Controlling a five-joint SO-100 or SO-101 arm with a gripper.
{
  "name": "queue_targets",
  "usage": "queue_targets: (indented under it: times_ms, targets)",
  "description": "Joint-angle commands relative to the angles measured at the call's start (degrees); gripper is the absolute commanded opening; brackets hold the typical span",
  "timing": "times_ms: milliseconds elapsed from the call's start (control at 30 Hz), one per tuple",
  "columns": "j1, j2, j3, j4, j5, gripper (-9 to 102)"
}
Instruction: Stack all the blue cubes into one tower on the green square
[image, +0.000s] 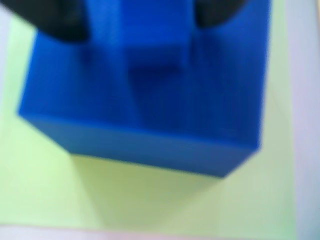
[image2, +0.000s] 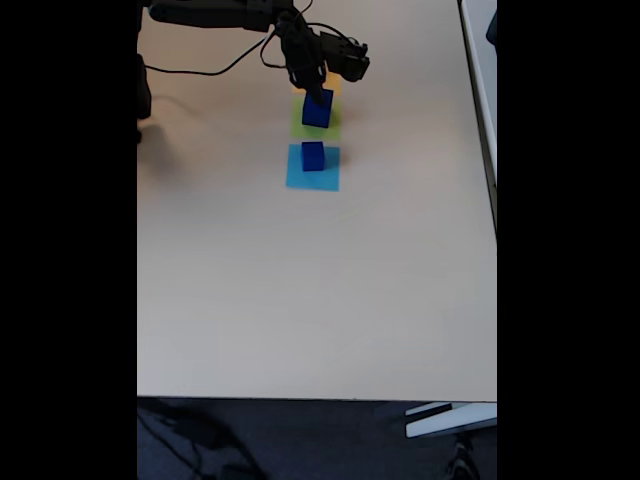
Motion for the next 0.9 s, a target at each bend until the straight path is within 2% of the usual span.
queue_targets:
  times_ms: [0,467,867]
  targets:
    - [0.3,6.8,-0.2,0.0,0.2,6]
    - [0.4,7.1,-0.4,0.3,0.1,0]
    - [-2.5,2.7,-13.3,8.7,2.8,0]
